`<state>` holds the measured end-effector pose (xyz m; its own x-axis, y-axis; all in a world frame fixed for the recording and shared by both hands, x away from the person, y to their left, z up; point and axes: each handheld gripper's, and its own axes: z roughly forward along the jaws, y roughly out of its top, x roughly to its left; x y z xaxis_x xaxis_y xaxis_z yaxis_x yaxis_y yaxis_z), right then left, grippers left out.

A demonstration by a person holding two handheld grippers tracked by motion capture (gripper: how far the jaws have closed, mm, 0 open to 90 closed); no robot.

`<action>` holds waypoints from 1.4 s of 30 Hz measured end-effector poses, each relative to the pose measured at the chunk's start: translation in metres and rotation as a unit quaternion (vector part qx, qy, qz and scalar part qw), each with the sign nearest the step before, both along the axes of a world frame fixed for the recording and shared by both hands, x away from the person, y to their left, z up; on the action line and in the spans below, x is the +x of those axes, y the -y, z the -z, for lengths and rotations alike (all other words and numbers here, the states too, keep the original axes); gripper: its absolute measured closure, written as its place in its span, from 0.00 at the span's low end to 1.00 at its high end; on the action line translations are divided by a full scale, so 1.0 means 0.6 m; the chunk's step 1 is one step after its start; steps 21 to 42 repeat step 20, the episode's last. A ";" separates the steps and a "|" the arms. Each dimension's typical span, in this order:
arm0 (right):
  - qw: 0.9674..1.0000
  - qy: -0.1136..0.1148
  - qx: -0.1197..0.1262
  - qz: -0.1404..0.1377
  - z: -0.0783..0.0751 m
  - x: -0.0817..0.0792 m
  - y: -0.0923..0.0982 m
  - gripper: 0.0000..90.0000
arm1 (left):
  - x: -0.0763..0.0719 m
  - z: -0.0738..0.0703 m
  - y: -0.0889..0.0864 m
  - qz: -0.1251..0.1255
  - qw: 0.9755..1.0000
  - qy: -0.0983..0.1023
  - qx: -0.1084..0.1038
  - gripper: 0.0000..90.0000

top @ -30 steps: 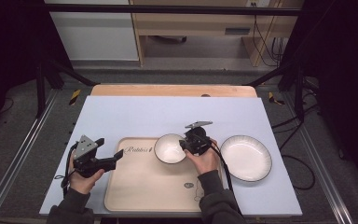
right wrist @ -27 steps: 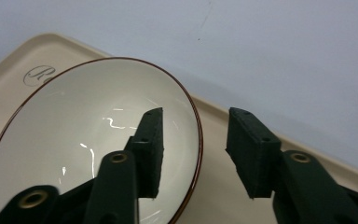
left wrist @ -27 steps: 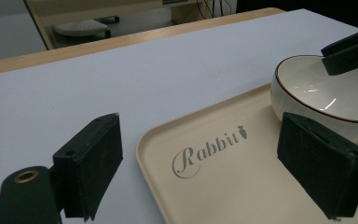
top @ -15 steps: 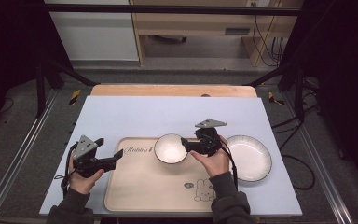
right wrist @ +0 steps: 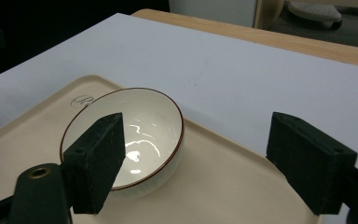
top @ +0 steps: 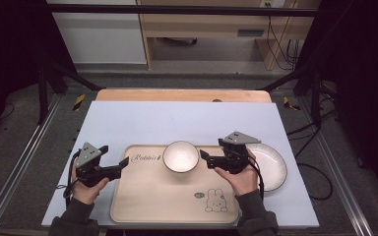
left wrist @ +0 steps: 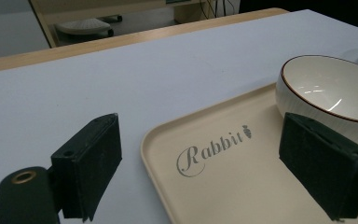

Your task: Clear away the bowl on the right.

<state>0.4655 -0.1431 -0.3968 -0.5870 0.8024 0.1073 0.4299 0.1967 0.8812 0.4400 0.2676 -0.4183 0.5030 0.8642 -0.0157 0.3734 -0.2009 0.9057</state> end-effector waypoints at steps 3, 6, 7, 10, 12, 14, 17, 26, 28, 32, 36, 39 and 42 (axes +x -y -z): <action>1.000 0.012 0.000 0.001 0.000 -0.008 0.008 0.18 | 0.000 0.002 0.000 0.000 1.000 -0.002 0.000 0.14; 1.000 0.025 -0.002 0.002 0.000 -0.015 0.016 0.16 | 0.001 0.004 0.000 0.000 1.000 -0.005 0.003 0.14; 1.000 0.029 -0.004 0.003 0.000 -0.018 0.018 0.16 | 0.001 0.004 0.000 0.000 1.000 -0.005 0.003 0.14; 0.999 0.037 -0.006 0.003 0.002 -0.026 0.027 0.15 | 0.002 0.006 -0.002 -0.002 1.000 -0.006 0.001 0.13; 0.999 0.041 -0.008 0.006 0.004 -0.030 0.034 0.15 | 0.002 0.008 -0.004 -0.004 1.000 -0.008 0.002 0.13; 0.999 0.042 -0.008 0.011 0.007 -0.032 0.042 0.15 | 0.003 0.010 -0.006 -0.007 1.000 -0.009 0.005 0.13; 0.999 0.039 -0.004 0.019 0.011 -0.032 0.053 0.15 | 0.003 0.013 -0.009 -0.010 1.000 -0.012 0.005 0.13; 0.999 0.037 -0.001 0.022 0.013 -0.035 0.061 0.15 | 0.003 0.014 -0.011 -0.012 1.000 -0.013 0.006 0.13; 0.999 0.037 -0.001 0.022 0.013 -0.035 0.061 0.15 | 0.003 0.014 -0.011 -0.012 1.000 -0.013 0.006 0.13; 0.999 0.037 -0.001 0.022 0.013 -0.035 0.061 0.15 | 0.003 0.014 -0.011 -0.012 1.000 -0.013 0.006 0.13; 0.999 0.037 -0.001 0.022 0.013 -0.035 0.061 0.15 | 0.003 0.014 -0.011 -0.012 1.000 -0.013 0.006 0.13; 0.999 0.037 -0.001 0.022 0.013 -0.035 0.061 0.15 | 0.003 0.014 -0.011 -0.012 1.000 -0.013 0.006 0.13; 0.999 0.037 -0.001 0.022 0.013 -0.035 0.061 0.15 | 0.003 0.014 -0.011 -0.012 1.000 -0.013 0.006 0.13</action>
